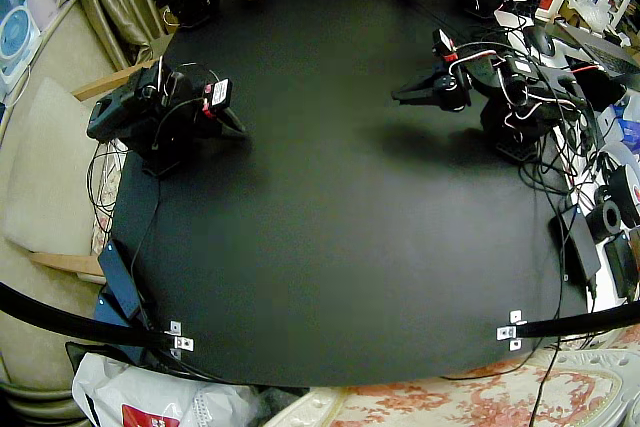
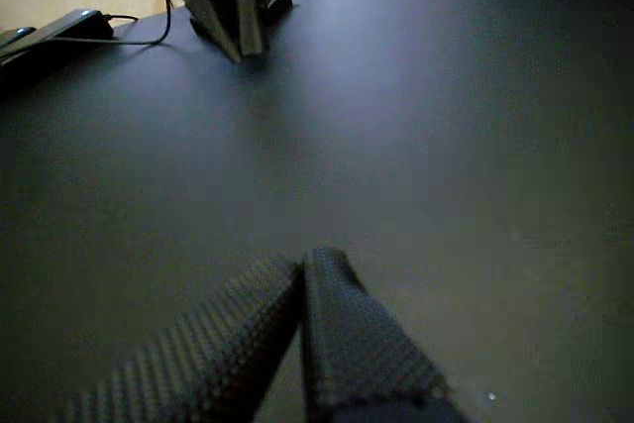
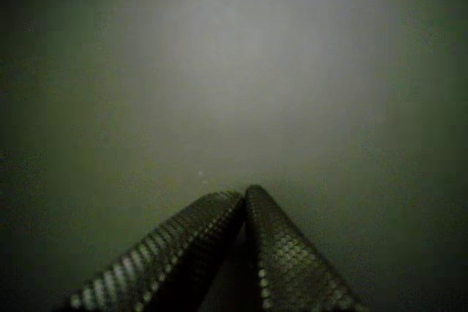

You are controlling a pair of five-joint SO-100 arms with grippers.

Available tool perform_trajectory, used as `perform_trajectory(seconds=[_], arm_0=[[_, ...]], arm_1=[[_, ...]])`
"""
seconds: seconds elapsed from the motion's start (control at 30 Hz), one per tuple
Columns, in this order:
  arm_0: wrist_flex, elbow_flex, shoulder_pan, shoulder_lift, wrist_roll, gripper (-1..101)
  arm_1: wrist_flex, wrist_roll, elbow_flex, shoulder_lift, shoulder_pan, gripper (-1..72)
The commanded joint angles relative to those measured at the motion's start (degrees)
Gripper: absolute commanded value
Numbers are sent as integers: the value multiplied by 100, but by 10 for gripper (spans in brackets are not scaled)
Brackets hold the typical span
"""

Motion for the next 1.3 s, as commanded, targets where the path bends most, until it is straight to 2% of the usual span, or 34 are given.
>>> perform_trajectory(seconds=[0.0, 0.13, 0.3, 0.43, 0.6, 0.77, 0.97, 1.03, 1.13, 1.23, 1.27], arm_0=[[-18, 88, 18, 141, 79, 0], [26, 88, 0, 141, 167, 0], [9, 88, 18, 141, 281, 0], [35, 88, -18, 141, 387, 0], [-26, 88, -9, 141, 387, 0], [-26, 88, -18, 141, 404, 0], [-70, 88, -26, 141, 404, 0], [-79, 88, -53, 141, 404, 0], [-53, 88, -62, 141, 404, 0], [-44, 88, -105, 141, 404, 0], [-53, 88, -114, 141, 404, 0]], arm_1=[[-202, -9, -123, 114, -123, -5], [-448, -9, -70, 114, -79, -5], [-457, 18, -158, 114, 9, -5], [-519, -360, -844, 114, 264, -5], [-510, -360, -1046, 114, 308, -5], [-281, -633, -1714, 114, 352, -5], [-914, -712, -1679, 114, 387, -5], [-1178, -1160, -2804, 114, 483, -5], [-2355, -1793, -4904, 105, 729, -5], [-3243, -1547, -5379, -562, 1204, -5], [-3331, -1459, -5643, -747, 1389, -5]])
